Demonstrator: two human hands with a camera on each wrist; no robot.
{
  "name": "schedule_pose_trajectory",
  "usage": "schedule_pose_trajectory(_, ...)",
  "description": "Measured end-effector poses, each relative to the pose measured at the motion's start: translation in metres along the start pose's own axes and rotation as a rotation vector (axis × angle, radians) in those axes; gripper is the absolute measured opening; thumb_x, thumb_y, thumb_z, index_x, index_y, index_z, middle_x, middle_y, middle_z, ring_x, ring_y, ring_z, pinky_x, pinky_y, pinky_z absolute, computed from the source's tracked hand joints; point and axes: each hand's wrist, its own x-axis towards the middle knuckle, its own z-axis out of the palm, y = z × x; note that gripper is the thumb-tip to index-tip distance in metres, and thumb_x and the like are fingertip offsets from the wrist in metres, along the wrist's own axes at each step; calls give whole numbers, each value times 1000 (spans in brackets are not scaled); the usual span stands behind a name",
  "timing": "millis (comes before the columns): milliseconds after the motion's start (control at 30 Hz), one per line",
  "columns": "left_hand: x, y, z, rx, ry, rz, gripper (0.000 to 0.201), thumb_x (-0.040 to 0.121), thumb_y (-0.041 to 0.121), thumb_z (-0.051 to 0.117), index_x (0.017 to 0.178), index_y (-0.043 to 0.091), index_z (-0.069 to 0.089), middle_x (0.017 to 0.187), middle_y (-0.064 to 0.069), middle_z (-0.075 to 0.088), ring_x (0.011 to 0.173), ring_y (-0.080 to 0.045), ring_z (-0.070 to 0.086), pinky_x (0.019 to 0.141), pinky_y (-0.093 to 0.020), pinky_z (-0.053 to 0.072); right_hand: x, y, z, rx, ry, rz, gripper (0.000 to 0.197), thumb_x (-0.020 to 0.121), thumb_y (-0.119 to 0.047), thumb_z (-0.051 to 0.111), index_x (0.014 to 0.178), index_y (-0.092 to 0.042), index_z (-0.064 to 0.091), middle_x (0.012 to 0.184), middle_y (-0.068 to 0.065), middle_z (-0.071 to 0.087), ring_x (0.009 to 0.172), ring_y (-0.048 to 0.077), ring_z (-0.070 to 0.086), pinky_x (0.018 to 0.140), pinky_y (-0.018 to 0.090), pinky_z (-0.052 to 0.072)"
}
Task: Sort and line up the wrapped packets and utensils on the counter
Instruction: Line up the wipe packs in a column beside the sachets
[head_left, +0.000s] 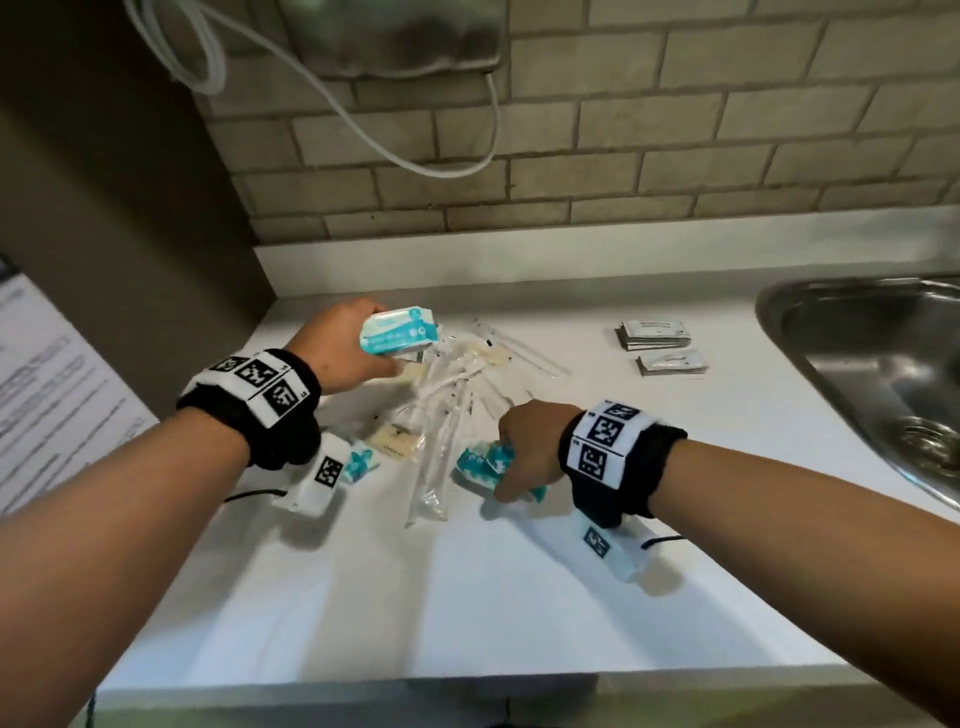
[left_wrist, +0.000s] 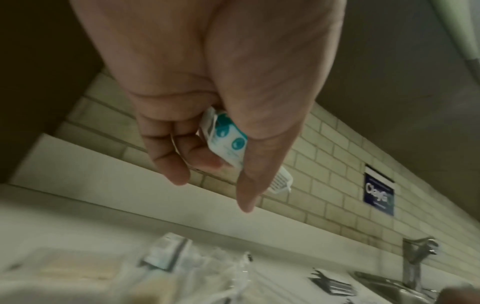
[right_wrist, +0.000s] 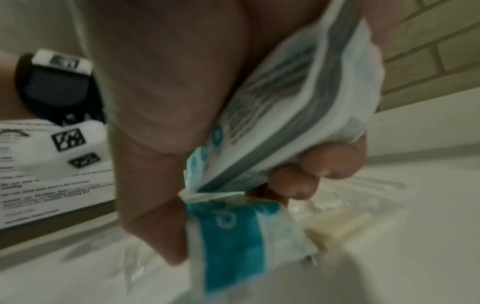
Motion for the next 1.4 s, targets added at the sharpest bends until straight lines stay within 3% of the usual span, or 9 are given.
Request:
schedule_pose_trajectory(100, -11, -33, -8, 49, -11, -91, 47, 72, 19, 83, 111, 14, 58, 106, -4, 63, 88, -19, 57, 71, -26, 39, 5, -16, -28, 48, 78, -75, 53, 72, -48, 70, 104, -6, 66, 89, 6, 67, 74, 20, 57, 60, 29, 44)
schedule_pose_trajectory(233, -27, -65, 8, 163, -246, -96, 49, 68, 15, 82, 112, 15, 61, 114, -3, 58, 104, -23, 58, 78, -22, 40, 23, -38, -49, 111, 236, -121, 48, 76, -47, 70, 104, -11, 55, 84, 0, 57, 80, 23, 56, 55, 26, 39)
schedule_pose_trajectory(367, -36, -80, 39, 242, -391, -121, 59, 66, 16, 72, 122, 28, 55, 120, 9, 55, 109, -14, 57, 97, -28, 48, 38, -48, -49, 159, 264, -102, 63, 78, -41, 71, 128, -10, 48, 106, 6, 59, 86, 20, 49, 56, 24, 35)
schedule_pose_trajectory(533, -30, -89, 45, 261, -382, -126, 27, 63, 18, 62, 83, 35, 53, 87, 12, 62, 80, -14, 63, 73, -29, 57, 49, -53, -36, 120, 170, -82, 53, 74, -39, 74, 118, -18, 53, 111, 2, 64, 96, 22, 61, 84, 37, 54)
schedule_pose_trajectory(700, -30, -89, 23, 212, -356, -146, 28, 61, 26, 71, 84, 30, 54, 85, 9, 63, 75, -10, 63, 63, -26, 55, 48, -41, -29, 63, 139, -63, 51, 76, -39, 72, 118, -16, 54, 113, 3, 63, 99, 22, 61, 83, 35, 54)
schedule_pose_trajectory(933, 9, -22, 5, -59, -149, 41, 40, 76, 35, 77, 101, 27, 47, 93, 7, 63, 78, -11, 60, 60, -23, 43, 31, 10, -45, 89, 201, 55, 40, 75, -48, 69, 96, -18, 53, 90, 0, 59, 86, 21, 57, 67, 28, 45)
schedule_pose_trajectory(1100, 48, 44, 33, -101, -174, 163, 51, 79, 38, 76, 118, 20, 48, 110, 2, 63, 92, -15, 60, 70, -24, 44, 6, 66, -51, 74, 157, 141, 36, 73, -40, 71, 99, -21, 55, 91, -2, 60, 83, 19, 56, 63, 25, 42)
schedule_pose_trajectory(1267, 92, 105, 69, 7, -236, 241, 46, 79, 39, 76, 114, 15, 58, 110, -4, 68, 89, -20, 62, 68, -23, 40, -6, 113, -45, 46, 155, 191, 42, 74, -35, 72, 110, -20, 57, 95, -3, 56, 87, 19, 53, 70, 27, 43)
schedule_pose_trajectory(1400, 129, 139, 104, 102, -260, 261, 48, 76, 37, 79, 114, 15, 59, 110, -6, 69, 94, -24, 64, 74, -27, 46, -4, 143, -35, 74, 135, 188, 33, 71, -33, 73, 99, -25, 57, 94, -4, 59, 87, 19, 55, 71, 26, 43)
